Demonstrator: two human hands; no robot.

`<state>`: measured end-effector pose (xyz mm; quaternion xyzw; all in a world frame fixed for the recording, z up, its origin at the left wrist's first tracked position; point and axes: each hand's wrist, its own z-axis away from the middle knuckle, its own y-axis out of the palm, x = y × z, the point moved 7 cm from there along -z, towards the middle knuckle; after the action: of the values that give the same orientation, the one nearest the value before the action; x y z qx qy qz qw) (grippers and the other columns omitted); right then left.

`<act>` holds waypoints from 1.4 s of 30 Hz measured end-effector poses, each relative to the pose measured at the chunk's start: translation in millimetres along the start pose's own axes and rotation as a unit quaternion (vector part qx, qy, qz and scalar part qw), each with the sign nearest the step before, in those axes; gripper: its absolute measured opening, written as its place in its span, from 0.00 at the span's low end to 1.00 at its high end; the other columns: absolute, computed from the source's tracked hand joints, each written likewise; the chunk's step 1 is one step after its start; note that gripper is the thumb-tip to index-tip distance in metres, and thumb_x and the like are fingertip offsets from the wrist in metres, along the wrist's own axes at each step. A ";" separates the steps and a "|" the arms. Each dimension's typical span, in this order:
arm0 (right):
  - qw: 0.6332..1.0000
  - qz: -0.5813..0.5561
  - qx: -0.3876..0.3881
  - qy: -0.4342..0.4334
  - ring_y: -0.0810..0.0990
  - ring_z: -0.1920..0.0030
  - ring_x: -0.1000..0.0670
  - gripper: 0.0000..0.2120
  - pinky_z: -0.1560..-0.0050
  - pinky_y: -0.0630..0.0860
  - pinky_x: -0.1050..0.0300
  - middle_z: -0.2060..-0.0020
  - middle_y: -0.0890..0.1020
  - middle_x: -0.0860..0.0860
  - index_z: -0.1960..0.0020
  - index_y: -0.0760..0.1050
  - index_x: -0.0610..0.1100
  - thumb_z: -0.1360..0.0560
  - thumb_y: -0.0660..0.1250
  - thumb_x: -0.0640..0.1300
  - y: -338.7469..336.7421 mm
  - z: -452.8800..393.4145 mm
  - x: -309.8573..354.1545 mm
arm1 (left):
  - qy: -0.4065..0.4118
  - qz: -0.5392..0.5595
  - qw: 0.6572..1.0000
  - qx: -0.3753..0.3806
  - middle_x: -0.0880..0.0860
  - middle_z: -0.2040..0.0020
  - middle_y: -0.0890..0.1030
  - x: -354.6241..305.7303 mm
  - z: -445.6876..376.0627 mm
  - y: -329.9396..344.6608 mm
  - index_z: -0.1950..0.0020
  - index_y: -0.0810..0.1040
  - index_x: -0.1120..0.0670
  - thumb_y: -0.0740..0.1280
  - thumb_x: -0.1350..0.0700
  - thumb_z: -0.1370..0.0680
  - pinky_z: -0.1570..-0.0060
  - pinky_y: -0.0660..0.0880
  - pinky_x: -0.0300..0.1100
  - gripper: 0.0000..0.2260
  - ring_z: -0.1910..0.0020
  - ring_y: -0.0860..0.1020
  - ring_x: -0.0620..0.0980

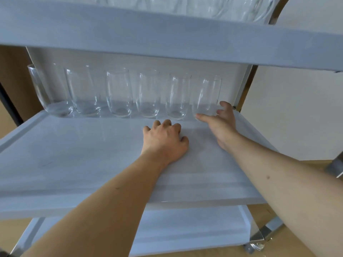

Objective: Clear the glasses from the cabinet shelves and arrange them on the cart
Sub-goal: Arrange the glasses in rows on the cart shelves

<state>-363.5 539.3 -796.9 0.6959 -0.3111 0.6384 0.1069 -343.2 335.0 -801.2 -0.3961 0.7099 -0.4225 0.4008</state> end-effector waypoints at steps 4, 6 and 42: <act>0.998 0.065 0.012 -0.022 0.73 0.32 0.49 0.45 0.32 0.70 0.54 0.31 0.73 0.49 0.24 0.62 0.52 0.35 0.82 0.51 -3.1 27.5 2.7 | -0.013 0.000 0.999 0.041 0.48 0.46 0.77 2.9 1.1 -2.5 0.45 0.79 0.46 0.58 0.41 0.22 0.47 0.64 0.50 0.15 0.43 0.71 0.55; 0.992 0.113 0.031 -0.047 0.73 0.31 0.48 0.43 0.31 0.69 0.53 0.32 0.73 0.49 0.25 0.63 0.52 0.33 0.81 0.53 -2.2 41.6 6.9 | -0.011 -0.002 0.997 0.073 0.48 0.42 0.78 4.4 -1.2 -4.7 0.43 0.79 0.44 0.58 0.40 0.21 0.45 0.64 0.51 0.15 0.39 0.71 0.55; 0.870 0.329 0.366 0.039 0.64 0.25 0.45 0.33 0.29 0.66 0.49 0.25 0.67 0.49 0.21 0.62 0.48 0.22 0.68 0.56 -177.4 279.6 349.3 | -0.111 0.075 0.956 0.259 0.51 0.28 0.72 -117.6 157.3 -427.7 0.25 0.71 0.52 0.64 0.48 0.18 0.32 0.68 0.50 0.21 0.27 0.65 0.53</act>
<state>-35.7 422.1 -464.5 0.5176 -0.2613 0.7311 -0.3596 -62.4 255.8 -431.8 -0.2686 0.5545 -0.5141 0.5967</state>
